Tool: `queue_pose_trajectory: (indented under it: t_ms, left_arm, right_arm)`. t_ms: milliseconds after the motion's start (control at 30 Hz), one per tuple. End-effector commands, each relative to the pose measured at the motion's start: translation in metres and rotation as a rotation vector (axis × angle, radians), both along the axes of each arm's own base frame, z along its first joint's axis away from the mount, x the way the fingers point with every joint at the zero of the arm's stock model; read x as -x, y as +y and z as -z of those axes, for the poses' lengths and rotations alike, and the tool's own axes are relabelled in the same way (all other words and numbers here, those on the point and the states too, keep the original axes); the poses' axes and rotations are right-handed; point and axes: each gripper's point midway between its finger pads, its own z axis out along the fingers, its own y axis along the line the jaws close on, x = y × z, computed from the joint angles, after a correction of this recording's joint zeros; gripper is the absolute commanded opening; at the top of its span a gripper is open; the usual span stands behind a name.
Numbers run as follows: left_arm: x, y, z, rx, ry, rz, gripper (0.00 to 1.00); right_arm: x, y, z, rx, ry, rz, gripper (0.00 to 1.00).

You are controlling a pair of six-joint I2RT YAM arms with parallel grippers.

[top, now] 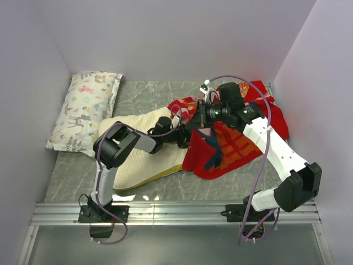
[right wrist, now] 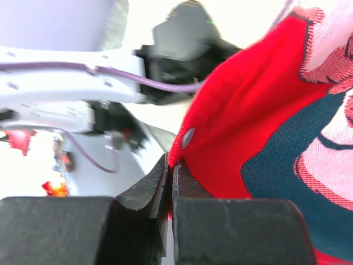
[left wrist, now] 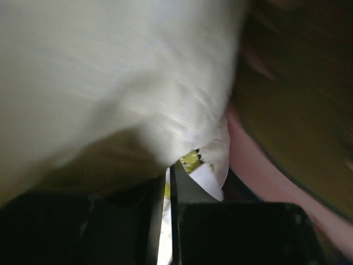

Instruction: Put the pillow into the pillowcase

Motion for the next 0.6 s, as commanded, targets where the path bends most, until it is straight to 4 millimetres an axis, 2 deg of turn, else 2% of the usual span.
queue_pose_trajectory:
  t_ms: [0, 33, 100, 133, 167, 200, 233, 267, 300, 333, 367, 433, 467, 500, 567]
  left_arm:
    - [-0.011, 0.043, 0.082, -0.384, 0.107, -0.141, 0.15]
    - [-0.006, 0.051, 0.093, -0.437, 0.132, -0.146, 0.16]
    - [-0.008, 0.062, 0.097, -0.479, 0.131, -0.18, 0.18]
    - [-0.01, 0.064, 0.097, -0.481, 0.13, -0.184, 0.19]
    - [-0.014, 0.062, 0.089, -0.447, 0.105, -0.182, 0.19]
    - [-0.01, 0.058, 0.075, -0.378, 0.097, -0.13, 0.19]
    - [-0.011, 0.055, 0.063, -0.338, 0.062, -0.104, 0.23]
    - [-0.011, 0.051, 0.039, -0.284, 0.012, -0.073, 0.26]
    - [-0.001, 0.049, 0.021, -0.225, -0.008, -0.007, 0.3]
    - [0.005, 0.05, 0.006, -0.192, -0.049, 0.027, 0.37]
    - [0.01, 0.053, -0.024, -0.152, -0.119, 0.046, 0.4]
    - [0.028, 0.068, -0.032, -0.171, -0.174, 0.099, 0.48]
    - [0.034, 0.076, -0.051, -0.162, -0.219, 0.104, 0.51]
    - [0.04, 0.092, -0.042, -0.191, -0.177, 0.102, 0.53]
    - [0.046, 0.11, -0.055, -0.197, -0.237, 0.099, 0.59]
  right_arm:
    - [0.022, 0.034, -0.084, -0.242, -0.026, -0.055, 0.0]
    - [0.03, 0.041, -0.09, -0.261, -0.026, -0.074, 0.0]
    - [0.035, 0.047, -0.1, -0.291, -0.028, -0.066, 0.0]
    - [0.04, 0.049, -0.104, -0.304, -0.032, -0.067, 0.0]
    - [0.039, 0.051, -0.099, -0.304, -0.029, -0.065, 0.0]
    - [0.038, 0.051, -0.091, -0.285, -0.031, -0.059, 0.0]
    - [0.033, 0.049, -0.073, -0.249, -0.016, -0.034, 0.0]
    - [0.029, 0.044, -0.059, -0.209, -0.006, -0.015, 0.0]
    - [0.022, 0.038, -0.044, -0.162, -0.017, 0.003, 0.0]
    - [0.019, 0.031, -0.024, -0.118, 0.013, 0.028, 0.0]
    - [0.006, 0.02, -0.013, -0.085, 0.009, 0.073, 0.0]
    - [-0.006, 0.005, 0.011, -0.013, -0.005, 0.105, 0.0]
    - [-0.016, -0.006, 0.018, 0.008, -0.012, 0.146, 0.0]
    - [-0.019, -0.011, 0.023, 0.016, -0.018, 0.151, 0.0]
    - [-0.019, -0.017, 0.036, 0.034, -0.009, 0.152, 0.0]
